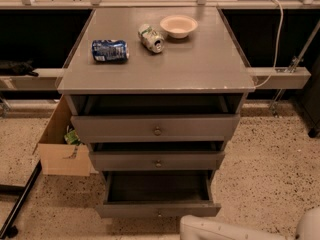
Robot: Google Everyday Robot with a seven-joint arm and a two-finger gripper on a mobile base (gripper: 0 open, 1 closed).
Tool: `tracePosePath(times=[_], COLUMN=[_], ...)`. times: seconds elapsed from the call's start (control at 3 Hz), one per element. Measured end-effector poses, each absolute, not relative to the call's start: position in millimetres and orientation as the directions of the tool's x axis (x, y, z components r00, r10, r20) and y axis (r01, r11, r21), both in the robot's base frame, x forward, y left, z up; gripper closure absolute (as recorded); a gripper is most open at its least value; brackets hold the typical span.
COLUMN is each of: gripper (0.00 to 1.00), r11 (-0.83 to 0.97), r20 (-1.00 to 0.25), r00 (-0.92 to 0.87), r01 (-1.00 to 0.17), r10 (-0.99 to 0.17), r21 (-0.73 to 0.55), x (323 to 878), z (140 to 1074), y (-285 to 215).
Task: Close bottom drawer
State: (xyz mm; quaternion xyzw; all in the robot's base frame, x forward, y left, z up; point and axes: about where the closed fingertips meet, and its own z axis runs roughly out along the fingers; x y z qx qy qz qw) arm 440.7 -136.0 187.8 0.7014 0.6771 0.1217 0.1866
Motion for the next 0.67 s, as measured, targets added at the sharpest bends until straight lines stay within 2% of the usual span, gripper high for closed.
tracePosePath(times=[0.67], gripper=[1.00], r11=[0.011], r20=[-0.108], r00=[0.039], r01=[0.903], r10=[0.993], r21=[0.430], x=[510], z=[176], y=[-107])
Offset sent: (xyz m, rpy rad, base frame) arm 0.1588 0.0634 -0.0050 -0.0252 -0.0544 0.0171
